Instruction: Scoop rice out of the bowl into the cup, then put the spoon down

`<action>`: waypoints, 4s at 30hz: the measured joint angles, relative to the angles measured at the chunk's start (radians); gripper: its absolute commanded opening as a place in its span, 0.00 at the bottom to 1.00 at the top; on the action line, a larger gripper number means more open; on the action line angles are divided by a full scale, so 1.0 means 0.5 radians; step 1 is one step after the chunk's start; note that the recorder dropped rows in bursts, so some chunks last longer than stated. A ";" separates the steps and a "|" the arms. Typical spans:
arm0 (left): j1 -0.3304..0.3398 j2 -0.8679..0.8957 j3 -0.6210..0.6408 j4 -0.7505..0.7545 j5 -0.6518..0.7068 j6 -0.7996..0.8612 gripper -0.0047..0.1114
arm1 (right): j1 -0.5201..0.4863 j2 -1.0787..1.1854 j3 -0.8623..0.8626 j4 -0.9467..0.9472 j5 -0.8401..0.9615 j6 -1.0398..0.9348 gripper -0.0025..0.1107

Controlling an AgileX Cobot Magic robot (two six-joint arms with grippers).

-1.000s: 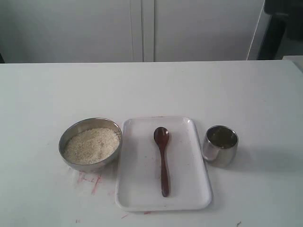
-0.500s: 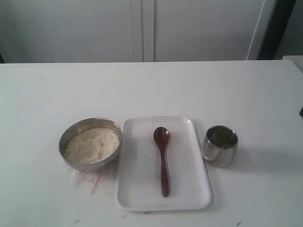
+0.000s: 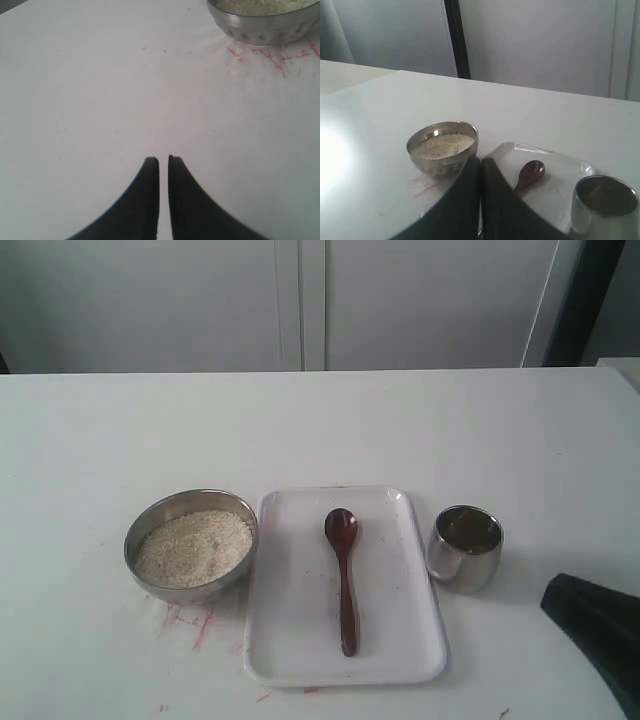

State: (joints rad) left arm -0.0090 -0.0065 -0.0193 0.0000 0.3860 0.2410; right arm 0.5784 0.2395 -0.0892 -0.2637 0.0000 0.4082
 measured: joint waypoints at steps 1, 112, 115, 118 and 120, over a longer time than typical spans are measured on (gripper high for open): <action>0.000 0.000 0.000 0.000 0.000 0.000 0.16 | 0.000 0.000 0.041 0.000 -0.054 0.004 0.02; 0.000 0.000 0.000 0.000 0.000 0.000 0.16 | -1.347 -0.467 0.169 0.000 0.429 -0.286 0.02; 0.000 0.000 0.000 0.000 0.000 0.000 0.16 | -1.360 -0.467 0.169 0.000 0.425 -0.325 0.02; 0.000 0.000 0.000 0.000 0.000 0.000 0.16 | -1.372 -0.467 0.169 0.000 0.417 -0.334 0.02; 0.000 0.000 0.000 0.000 0.000 0.000 0.16 | -1.372 -0.467 0.169 0.000 0.417 -0.334 0.02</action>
State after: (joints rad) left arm -0.0090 -0.0065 -0.0193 0.0000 0.3860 0.2410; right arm -0.1078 0.0061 -0.0045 -0.2637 0.2087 0.2412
